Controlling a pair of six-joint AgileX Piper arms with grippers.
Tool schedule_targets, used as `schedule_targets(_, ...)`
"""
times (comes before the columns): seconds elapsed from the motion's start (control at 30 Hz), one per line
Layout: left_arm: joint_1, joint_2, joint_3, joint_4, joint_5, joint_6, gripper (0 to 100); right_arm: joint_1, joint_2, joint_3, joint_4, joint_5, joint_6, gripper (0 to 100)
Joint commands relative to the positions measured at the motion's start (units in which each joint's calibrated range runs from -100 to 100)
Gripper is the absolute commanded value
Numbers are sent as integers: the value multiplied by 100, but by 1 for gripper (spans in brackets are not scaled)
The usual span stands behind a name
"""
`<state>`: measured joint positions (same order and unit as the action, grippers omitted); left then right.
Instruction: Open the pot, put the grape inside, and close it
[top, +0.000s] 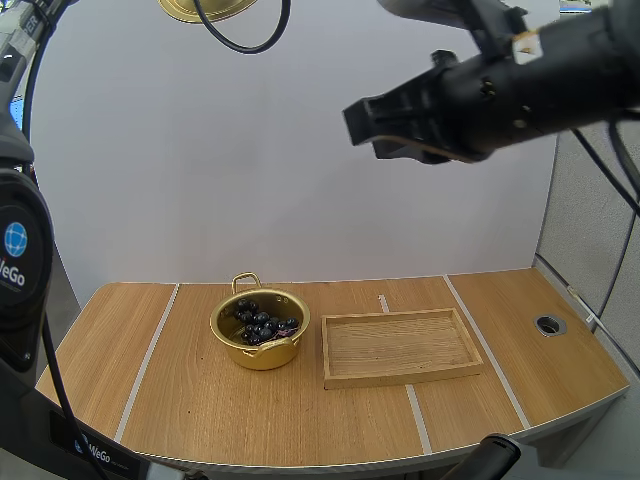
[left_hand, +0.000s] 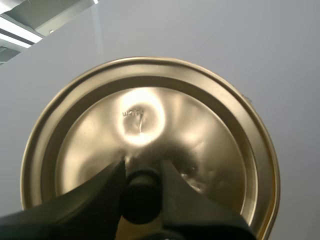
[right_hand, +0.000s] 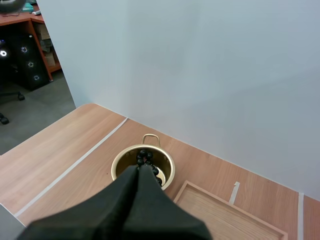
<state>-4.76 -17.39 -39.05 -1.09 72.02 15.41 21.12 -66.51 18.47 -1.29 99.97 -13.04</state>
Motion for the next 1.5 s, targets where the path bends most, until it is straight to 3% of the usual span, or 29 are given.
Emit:
schedule_targets(0.0, -16, -52, -48, 14, -196, -29, 0, 0, -813, 825, -68, 3, 72, 0)
schedule_targets(0.43, -16, -52, -48, 14, -196, -29, 0, -486, -1547, 2403, 218, 3, 72, 0)
schedule_targets(0.57, -16, -52, -48, 14, 226, -29, 0, -528, -1547, 2448, 234, 3, 72, 0)
schedule_targets(0.83, -16, 85, 73, -33, 2745, -504, 0, -528, -1547, 2448, 187, 3, 72, 0)
schedule_targets(1.17, -16, 547, 848, -70, 2798, 9, 0, -528, -1547, 2448, 129, 3, 63, 0)
schedule_targets(1.47, -16, 778, 2007, -835, 2798, 560, 0, -606, -1547, 2448, 162, 3, 33, 0)
